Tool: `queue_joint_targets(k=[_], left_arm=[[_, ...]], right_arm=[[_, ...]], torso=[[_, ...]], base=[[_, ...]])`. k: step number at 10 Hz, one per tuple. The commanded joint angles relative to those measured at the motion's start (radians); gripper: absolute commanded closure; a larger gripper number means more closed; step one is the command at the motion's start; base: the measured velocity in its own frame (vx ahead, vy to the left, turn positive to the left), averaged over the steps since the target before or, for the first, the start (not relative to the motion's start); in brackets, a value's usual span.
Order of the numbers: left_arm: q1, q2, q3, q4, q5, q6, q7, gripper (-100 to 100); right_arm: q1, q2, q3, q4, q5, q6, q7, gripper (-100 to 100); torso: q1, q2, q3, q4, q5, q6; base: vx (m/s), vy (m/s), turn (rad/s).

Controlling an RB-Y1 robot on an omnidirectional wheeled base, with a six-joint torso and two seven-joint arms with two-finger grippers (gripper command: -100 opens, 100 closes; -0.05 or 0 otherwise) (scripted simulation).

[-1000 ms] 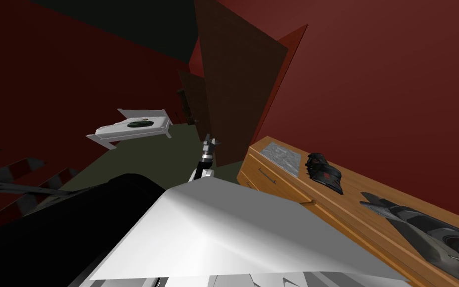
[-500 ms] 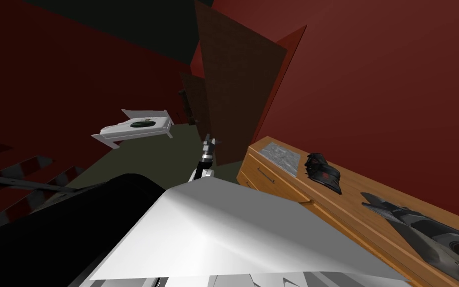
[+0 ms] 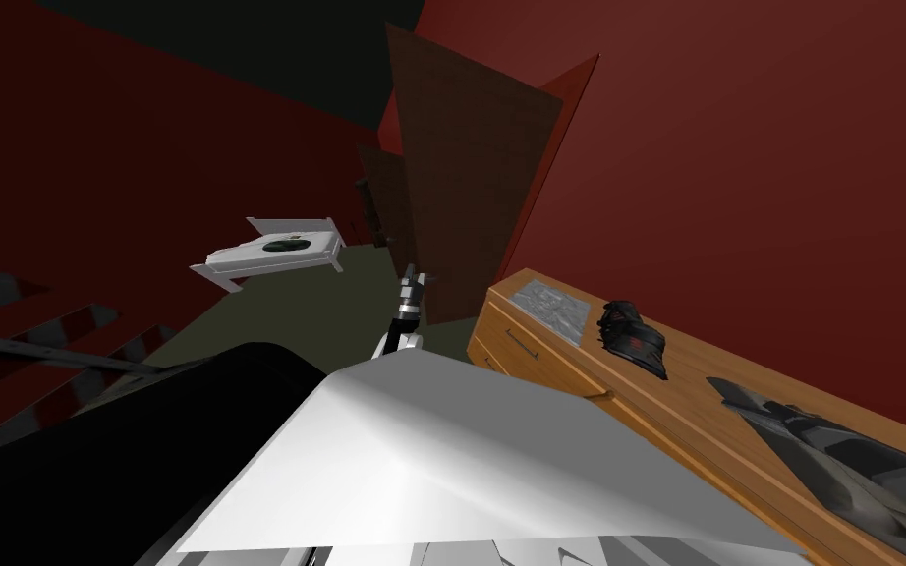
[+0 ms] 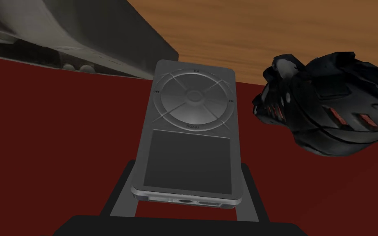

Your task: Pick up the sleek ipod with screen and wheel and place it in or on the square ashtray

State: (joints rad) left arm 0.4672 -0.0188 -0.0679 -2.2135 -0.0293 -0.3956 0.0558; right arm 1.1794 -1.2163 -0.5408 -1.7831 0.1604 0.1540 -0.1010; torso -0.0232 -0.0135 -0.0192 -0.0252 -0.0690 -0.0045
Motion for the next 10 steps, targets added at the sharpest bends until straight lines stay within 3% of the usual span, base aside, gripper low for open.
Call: queue_joint_targets(k=[1,3,4,6,7,9,10], left_arm=[[0.000,0.000,0.000,0.000,0.000,0.000,0.000,0],[0.000,0.000,0.000,0.000,0.000,0.000,0.000,0],[0.000,0.000,0.000,0.000,0.000,0.000,0.000,0],[0.000,0.000,0.000,0.000,0.000,0.000,0.000,0],[0.000,0.000,0.000,0.000,0.000,0.000,0.000,0],[0.000,0.000,0.000,0.000,0.000,0.000,0.000,0],[0.000,0.000,0.000,0.000,0.000,0.000,0.000,0]], right_arm=[[0.050,0.032,-0.050,-0.050,-0.014,0.050,0.003,100],[0.101,0.032,-0.097,-0.109,-0.014,0.101,0.003,100],[0.137,0.032,-0.097,-0.142,-0.014,0.103,0.003,100],[0.147,0.032,-0.097,-0.177,-0.014,0.103,0.003,100],[0.185,0.059,-0.138,-0.215,-0.031,0.159,0.003,100],[0.242,0.059,-0.194,-0.265,-0.031,0.200,0.003,100],[0.268,0.059,-0.199,-0.295,-0.031,0.205,0.003,100]], torso=[[0.000,0.000,0.000,0.000,0.000,0.000],[-0.006,0.002,0.001,0.001,0.000,0.001],[-0.004,0.002,0.001,0.001,0.001,0.002],[0.000,0.000,0.000,0.000,0.000,0.001],[0.001,0.000,0.000,0.000,0.001,0.000],[-0.006,0.002,0.001,0.001,0.000,0.001],[-0.004,0.002,0.001,0.001,0.001,0.002]], base=[[-0.023,-0.058,0.206],[-0.042,-0.074,0.055],[-0.011,-0.017,-0.023],[0.001,0.010,-0.008],[-0.038,-0.059,0.189],[-0.038,-0.073,0.063],[-0.009,-0.012,-0.027]])
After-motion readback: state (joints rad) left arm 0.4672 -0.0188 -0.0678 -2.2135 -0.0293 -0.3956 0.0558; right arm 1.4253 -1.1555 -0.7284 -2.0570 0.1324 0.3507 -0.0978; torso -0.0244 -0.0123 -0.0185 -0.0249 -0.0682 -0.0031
